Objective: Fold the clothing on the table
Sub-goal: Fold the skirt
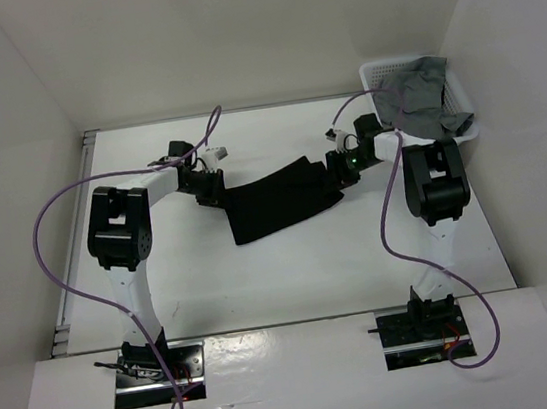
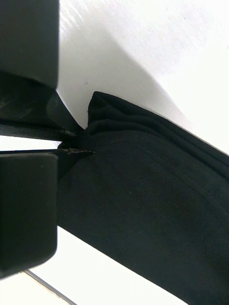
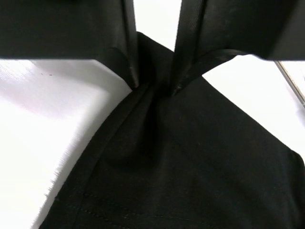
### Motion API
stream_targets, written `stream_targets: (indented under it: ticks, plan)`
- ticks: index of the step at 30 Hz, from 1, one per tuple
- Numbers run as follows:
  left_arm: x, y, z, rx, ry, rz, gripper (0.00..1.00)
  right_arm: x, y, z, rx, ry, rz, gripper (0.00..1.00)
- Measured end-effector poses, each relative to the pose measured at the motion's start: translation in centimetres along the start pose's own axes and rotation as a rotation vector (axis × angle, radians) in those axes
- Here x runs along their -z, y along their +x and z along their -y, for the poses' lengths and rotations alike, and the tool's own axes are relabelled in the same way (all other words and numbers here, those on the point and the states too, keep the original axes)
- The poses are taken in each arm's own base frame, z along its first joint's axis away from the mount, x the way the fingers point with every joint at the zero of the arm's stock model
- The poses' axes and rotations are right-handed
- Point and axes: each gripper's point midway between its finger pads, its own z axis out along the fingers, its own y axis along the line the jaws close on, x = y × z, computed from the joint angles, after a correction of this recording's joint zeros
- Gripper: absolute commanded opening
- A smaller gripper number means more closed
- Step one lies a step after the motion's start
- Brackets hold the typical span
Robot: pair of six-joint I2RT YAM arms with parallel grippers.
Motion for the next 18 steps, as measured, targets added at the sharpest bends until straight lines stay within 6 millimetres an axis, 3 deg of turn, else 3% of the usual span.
stream_targets:
  ticks: [2, 12, 18]
  plan:
    - [-0.01, 0.02, 0.00, 0.000, 0.000, 0.000, 0.14, -0.10, 0.09, 0.00, -0.003, -0.005, -0.002, 0.34]
    - [-0.06, 0.07, 0.09, -0.002, 0.007, 0.002, 0.14, -0.52, 0.48, 0.05, -0.019, -0.021, -0.017, 0.02]
    - [-0.06, 0.08, 0.11, -0.002, 0.008, 0.003, 0.14, 0.22, 0.30, 0.76, -0.022, 0.052, -0.030, 0.00]
